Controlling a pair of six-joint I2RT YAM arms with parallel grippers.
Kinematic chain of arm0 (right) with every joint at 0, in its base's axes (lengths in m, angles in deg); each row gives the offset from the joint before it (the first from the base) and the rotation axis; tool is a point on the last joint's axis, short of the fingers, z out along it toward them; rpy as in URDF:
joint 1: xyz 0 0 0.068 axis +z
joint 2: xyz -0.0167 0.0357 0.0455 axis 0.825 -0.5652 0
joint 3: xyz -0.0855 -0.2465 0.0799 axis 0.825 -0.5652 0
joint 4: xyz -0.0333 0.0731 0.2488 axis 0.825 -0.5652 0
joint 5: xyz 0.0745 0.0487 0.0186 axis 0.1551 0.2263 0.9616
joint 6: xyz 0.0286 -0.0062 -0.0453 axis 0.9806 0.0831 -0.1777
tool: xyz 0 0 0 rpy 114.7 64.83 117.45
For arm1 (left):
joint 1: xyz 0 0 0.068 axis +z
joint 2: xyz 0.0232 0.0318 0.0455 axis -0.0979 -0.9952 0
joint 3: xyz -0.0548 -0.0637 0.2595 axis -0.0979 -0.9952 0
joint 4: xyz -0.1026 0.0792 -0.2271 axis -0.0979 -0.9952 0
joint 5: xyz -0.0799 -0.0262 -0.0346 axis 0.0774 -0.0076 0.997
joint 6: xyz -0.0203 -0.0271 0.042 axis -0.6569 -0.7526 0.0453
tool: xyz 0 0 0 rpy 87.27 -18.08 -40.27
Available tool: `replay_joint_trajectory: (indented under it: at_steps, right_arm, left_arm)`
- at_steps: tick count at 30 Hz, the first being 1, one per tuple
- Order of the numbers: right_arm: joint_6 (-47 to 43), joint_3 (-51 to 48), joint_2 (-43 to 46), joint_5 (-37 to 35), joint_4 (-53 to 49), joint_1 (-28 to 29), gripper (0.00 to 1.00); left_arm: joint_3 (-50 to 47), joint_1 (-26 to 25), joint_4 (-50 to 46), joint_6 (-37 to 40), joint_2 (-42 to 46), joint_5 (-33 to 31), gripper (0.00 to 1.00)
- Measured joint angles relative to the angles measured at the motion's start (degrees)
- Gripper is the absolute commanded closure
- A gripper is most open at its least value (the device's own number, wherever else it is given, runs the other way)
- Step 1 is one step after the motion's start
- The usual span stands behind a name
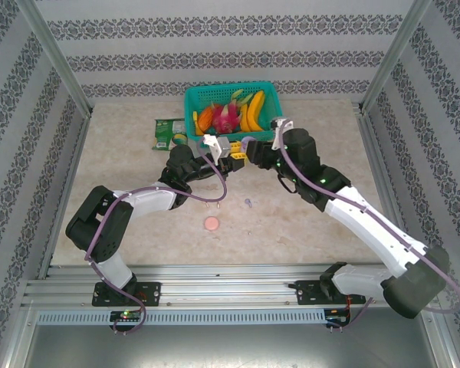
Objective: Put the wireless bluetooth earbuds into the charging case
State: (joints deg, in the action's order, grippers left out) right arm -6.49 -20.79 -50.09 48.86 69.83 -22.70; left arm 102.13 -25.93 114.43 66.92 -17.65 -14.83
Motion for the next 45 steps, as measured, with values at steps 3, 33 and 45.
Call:
replay_joint_trajectory:
  at_steps: [3,33,45]
  right_arm:
    - [2.34,0.15,3.61,1.27,-0.26,-2.45,0.47]
    - [0.22,-4.63,-24.85,4.74,-11.1,-0.74,0.54]
    - [-8.63,-1.42,-33.9,6.16,-10.93,0.79,0.59]
  left_arm:
    - [0.0,0.0,0.07,0.0,0.0,-0.22,1.0]
    - [-12.13,0.98,1.22,3.3,9.53,-10.05,1.0]
    - [-15.74,3.61,1.25,4.0,13.94,-11.67,1.0]
